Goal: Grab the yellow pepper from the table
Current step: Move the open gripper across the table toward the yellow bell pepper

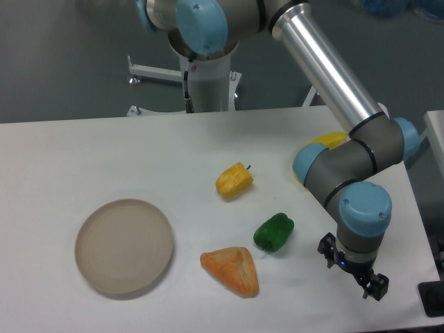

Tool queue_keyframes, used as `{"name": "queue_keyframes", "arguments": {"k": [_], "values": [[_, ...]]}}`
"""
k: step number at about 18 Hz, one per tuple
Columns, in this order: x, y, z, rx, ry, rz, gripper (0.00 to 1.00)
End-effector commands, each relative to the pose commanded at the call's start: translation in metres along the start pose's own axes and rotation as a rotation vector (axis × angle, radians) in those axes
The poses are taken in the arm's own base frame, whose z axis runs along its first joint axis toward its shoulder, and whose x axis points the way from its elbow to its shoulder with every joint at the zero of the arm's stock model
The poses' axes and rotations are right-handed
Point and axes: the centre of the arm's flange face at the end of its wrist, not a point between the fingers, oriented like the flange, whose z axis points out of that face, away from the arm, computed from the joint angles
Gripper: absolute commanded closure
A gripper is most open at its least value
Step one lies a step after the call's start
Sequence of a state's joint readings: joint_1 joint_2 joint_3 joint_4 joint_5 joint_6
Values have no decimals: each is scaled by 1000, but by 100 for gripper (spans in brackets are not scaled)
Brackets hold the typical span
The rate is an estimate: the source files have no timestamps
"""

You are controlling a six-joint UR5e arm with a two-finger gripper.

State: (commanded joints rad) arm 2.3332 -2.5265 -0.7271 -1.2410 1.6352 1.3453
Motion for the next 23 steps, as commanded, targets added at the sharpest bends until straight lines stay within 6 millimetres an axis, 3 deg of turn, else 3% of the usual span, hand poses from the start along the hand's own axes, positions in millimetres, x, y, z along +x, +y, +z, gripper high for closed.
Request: {"name": "queue_keyframes", "arguments": {"k": [7, 12, 18, 23], "values": [[4, -1, -13, 3, -1, -23, 0], [29, 6, -51, -9, 54, -20, 0], [87, 25, -95, -28, 165, -18, 0], [142, 39, -99, -29, 251, -45, 0]]}}
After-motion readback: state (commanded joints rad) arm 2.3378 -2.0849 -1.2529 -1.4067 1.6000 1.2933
